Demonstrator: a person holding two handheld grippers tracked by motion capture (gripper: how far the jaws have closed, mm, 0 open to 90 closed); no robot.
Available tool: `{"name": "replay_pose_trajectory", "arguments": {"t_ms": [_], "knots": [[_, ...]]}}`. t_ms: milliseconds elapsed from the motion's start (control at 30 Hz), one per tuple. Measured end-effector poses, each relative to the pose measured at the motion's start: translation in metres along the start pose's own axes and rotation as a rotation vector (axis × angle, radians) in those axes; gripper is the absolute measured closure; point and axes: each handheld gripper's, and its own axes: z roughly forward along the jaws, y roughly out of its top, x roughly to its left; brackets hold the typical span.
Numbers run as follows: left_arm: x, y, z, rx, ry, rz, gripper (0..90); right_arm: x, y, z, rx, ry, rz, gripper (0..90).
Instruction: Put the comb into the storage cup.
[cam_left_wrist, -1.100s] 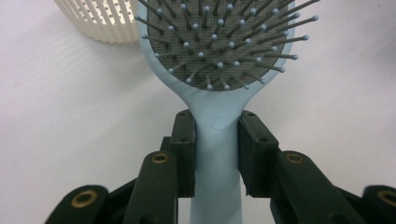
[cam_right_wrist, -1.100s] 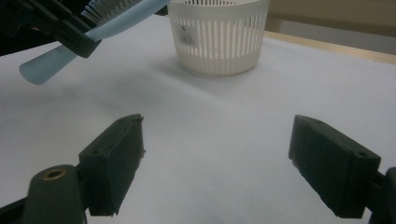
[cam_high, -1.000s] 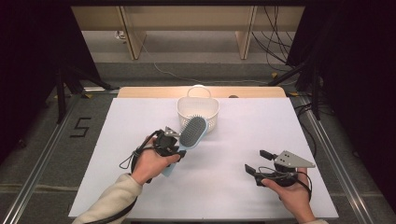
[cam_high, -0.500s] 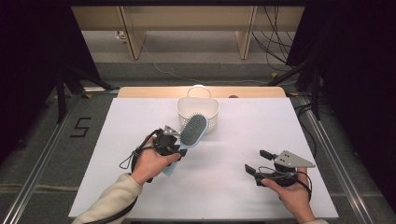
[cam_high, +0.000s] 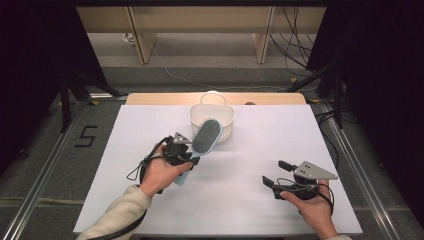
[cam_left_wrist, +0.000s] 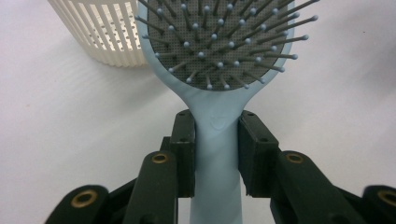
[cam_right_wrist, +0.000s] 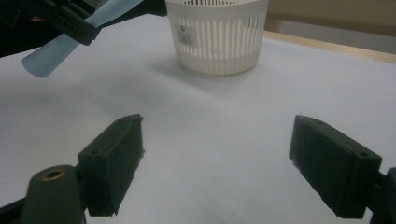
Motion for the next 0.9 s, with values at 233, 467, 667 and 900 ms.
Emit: {"name": "replay_pose_trajectory", "arguments": {"t_ms": [233,467,667,900], "knots": [[0.0001,0.0011,-0.0008,-0.013,0.005,0.006,69.5,-0.0002,0.0000,-0.0002,0.000,-0.003,0.003,18.3],[-0.0010,0.0021,-0.0010,-0.023,0.009,0.018,69.5,-0.0006,0.0000,-0.0002,-0.001,-0.003,0.003,18.2],[-0.0005,0.0039,-0.0022,-0.032,0.002,0.012,69.5,-0.0005,0.0000,0.0001,-0.004,-0.003,0.007,18.1],[0.0004,0.0058,-0.0043,-0.045,0.004,0.008,69.5,-0.0008,-0.0001,-0.0001,-0.004,-0.002,0.008,18.1]]}}
